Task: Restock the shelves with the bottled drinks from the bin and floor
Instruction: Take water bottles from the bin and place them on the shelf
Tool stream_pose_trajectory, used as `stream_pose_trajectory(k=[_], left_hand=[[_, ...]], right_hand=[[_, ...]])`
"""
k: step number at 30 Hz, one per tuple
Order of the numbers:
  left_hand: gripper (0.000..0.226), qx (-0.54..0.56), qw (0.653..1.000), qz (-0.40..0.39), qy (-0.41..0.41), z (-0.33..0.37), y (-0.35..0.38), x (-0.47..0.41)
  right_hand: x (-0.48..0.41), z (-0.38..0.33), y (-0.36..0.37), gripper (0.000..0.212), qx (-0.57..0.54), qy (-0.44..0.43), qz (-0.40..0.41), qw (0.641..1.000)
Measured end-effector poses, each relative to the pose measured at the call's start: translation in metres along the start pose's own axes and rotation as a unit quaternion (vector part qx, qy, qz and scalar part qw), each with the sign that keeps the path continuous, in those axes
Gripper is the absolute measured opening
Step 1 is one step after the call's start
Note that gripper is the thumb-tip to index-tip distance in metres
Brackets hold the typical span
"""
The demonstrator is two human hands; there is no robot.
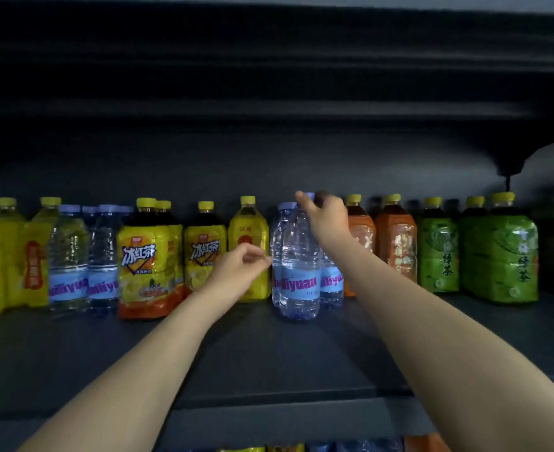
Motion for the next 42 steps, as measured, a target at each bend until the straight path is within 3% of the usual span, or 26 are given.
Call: stream_pose_trajectory(k=[7,12,17,19,23,28,35,42], left_hand=[[0.007,0.068,0.996,-0.03,-0.042,-0.027,0.024,-0.006],[0.003,0.101,0.992,-0.052,-0.053,-0.029,0.031,-0.002],[0.003,0.101,0.992,-0.048,-0.061,-0.034,0.025,-0.003],[0.003,0.1,0.992,-0.045,-0.069,-0.038,0.023,-0.004],[0.002,0.101,0.991,-0.047,-0.079,-0.042,0.021,-0.004],[0.003,0.102,0.991,-0.045,-0.076,-0.042,0.019,-0.003],[0.003,0.099,0.992,-0.042,-0.068,-0.041,0.019,-0.005],[0.003,0.09,0.992,-0.048,-0.071,-0.042,0.021,-0.005]], right_hand=[[-0.002,0.019,0.008,0.037,0.019,-0.005,-0.015,1.0],[0.005,0.024,0.009,0.048,-0.001,0.024,-0.082,0.996],[0.011,0.025,0.006,0.037,-0.035,0.05,-0.128,0.99],[0.012,0.017,0.008,0.032,-0.021,0.025,-0.118,0.992],[0.014,0.012,0.019,0.055,0.019,-0.017,-0.078,0.997],[0.013,0.001,0.031,0.058,0.12,-0.046,-0.101,0.987],[0.007,0.006,0.022,0.056,0.124,-0.03,-0.108,0.986],[0.01,0.014,0.027,0.059,0.053,-0.007,-0.116,0.992]])
Point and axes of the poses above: each hand's wrist, its own x-axis away from the middle knuckle, its own y-axis out of the palm, z = x × y, the point moved 9 cm from there along -x, towards the middle knuckle, and after that the axes turned 12 degrees about -x, right-handed, at the moved point
